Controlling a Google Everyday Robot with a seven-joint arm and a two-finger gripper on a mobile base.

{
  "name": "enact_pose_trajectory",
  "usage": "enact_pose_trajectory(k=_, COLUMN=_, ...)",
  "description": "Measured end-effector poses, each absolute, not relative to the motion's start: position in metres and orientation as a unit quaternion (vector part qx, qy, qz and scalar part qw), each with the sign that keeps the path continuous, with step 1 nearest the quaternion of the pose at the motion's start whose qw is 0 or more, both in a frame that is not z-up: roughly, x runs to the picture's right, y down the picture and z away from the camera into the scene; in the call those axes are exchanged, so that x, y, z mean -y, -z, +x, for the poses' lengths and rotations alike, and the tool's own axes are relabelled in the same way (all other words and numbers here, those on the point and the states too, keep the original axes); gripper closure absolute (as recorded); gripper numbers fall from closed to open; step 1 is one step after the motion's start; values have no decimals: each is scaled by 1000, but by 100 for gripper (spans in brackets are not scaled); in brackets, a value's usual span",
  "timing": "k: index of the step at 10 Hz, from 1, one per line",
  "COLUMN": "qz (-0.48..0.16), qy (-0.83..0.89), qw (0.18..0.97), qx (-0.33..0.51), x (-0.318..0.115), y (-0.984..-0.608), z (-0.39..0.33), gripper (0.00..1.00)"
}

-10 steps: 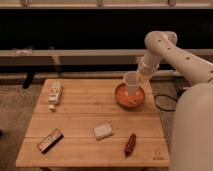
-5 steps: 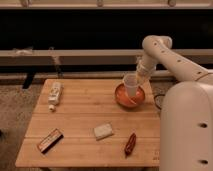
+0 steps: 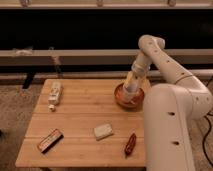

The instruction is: Place the ceramic cup in the ceramic bowl

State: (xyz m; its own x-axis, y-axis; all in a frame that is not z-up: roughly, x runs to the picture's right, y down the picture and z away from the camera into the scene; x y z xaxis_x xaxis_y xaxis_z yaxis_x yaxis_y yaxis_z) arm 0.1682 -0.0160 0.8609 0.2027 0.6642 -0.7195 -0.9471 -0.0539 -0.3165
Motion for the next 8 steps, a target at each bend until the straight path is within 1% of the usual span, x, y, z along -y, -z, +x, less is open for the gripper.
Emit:
enact_pose_trajectory(k=2, qz=-393, qy=-604, qw=670, qx=-176, x=19, y=-858, z=168, gripper=37)
enact_pose_trajectory(k=6, qz=-349, qy=-600, qw=705, qx=-148, x=44, y=-828, z=162, gripper=37)
enact_pose_trajectory(k=8, qz=-320, qy=-585, qw=733, qx=-132, x=69, y=-798, z=152, gripper=37)
